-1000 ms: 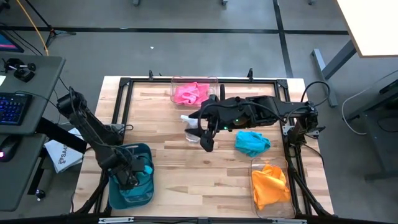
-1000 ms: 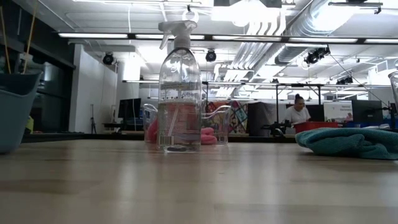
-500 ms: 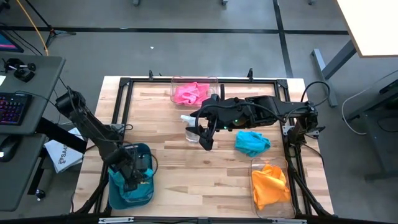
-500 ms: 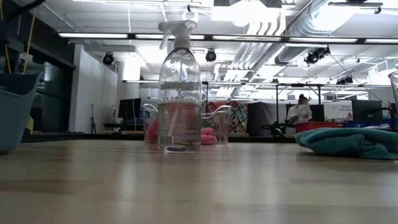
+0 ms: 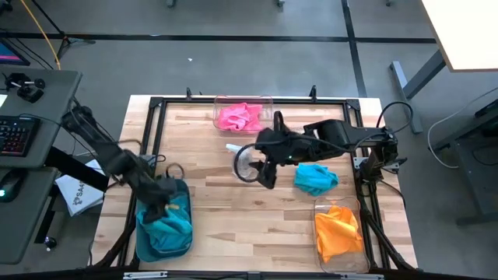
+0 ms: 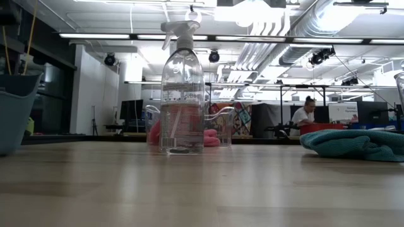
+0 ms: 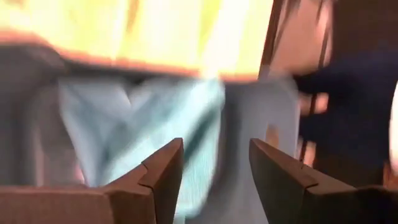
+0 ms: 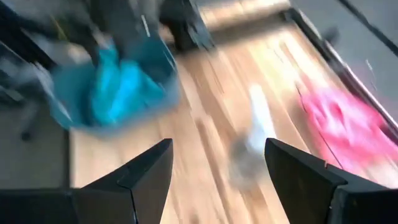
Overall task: Sort microfiber towel by color & place in baskets
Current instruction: Put the blue towel into the blue bin
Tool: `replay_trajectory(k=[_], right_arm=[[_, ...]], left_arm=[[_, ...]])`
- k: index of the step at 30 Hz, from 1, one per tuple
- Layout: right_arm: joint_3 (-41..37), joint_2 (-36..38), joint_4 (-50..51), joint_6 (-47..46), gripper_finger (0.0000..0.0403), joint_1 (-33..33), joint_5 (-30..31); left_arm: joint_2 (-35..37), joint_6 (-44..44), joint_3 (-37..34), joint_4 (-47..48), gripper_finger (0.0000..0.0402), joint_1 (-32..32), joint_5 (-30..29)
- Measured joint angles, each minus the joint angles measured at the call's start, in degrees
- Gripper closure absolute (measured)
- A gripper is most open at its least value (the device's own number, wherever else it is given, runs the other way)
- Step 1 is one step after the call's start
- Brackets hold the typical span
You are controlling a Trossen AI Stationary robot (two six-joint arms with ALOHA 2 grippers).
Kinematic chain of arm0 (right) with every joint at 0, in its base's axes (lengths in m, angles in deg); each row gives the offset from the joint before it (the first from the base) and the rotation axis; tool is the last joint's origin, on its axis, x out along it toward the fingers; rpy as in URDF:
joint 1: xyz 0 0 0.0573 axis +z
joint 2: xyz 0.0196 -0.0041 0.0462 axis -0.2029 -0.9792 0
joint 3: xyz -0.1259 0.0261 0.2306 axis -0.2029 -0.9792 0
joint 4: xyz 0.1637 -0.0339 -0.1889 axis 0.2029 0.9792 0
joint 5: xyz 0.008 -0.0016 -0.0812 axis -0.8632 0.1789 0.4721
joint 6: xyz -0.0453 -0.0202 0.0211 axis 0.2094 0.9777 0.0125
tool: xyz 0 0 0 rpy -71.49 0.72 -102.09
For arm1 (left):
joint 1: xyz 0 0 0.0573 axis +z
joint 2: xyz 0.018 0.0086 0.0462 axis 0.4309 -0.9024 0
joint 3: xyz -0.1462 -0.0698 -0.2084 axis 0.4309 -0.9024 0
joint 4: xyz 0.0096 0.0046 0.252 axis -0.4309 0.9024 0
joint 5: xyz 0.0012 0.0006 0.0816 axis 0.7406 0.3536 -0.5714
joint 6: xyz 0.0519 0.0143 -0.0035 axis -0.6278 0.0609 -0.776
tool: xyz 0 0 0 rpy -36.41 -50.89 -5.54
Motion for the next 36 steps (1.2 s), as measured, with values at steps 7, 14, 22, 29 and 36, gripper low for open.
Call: replay_trajectory(k=[7, 14, 22, 29, 36], right_arm=[[-3.61, 0.77, 18.88, -10.75, 0.0151, 0.73, 7.14], [-28.53, 7.65, 18.38, -23.49, 0.0151, 0.14, 1.82], [-63.47, 15.74, -5.51, -34.23, 0.0151, -4.95, -17.75], [-76.68, 16.63, -12.39, -44.82, 0.0151, -8.34, -17.49], [-84.18, 15.72, -21.66, -51.14, 0.0151, -8.24, -15.30]], left_arm=[[5.09, 0.42, 0.42, -5.53, 0.0229, 5.54, -18.55], [5.33, -3.30, 0.40, -13.13, 0.0229, 9.46, -20.59], [5.33, -7.74, 0.41, -15.81, 0.0229, 10.72, -22.96], [5.33, -9.02, 0.40, -17.25, 0.0229, 13.06, -23.36], [5.33, -10.91, 0.38, -21.91, 0.0229, 15.09, -25.67]])
